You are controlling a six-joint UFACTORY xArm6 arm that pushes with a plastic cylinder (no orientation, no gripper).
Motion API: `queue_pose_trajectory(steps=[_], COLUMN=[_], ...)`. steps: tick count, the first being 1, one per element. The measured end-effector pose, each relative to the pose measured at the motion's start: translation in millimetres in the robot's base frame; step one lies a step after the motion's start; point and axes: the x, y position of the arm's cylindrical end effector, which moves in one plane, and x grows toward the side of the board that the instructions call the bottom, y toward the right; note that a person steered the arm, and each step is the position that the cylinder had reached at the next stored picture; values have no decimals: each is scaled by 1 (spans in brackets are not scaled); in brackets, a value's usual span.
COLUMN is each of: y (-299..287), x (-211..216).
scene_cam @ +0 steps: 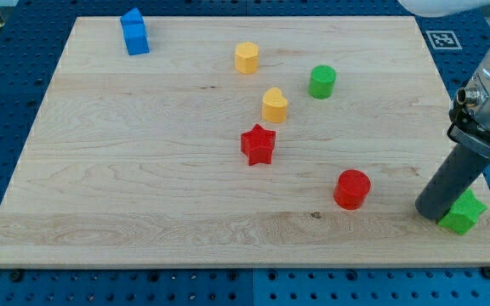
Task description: Point your arm to the green star
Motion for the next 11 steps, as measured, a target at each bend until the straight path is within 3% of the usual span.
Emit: queue_pose_trajectory(steps=[2,6,8,11], y=[-20,-36,-110,-118], x=[-57,-243,-259,-233])
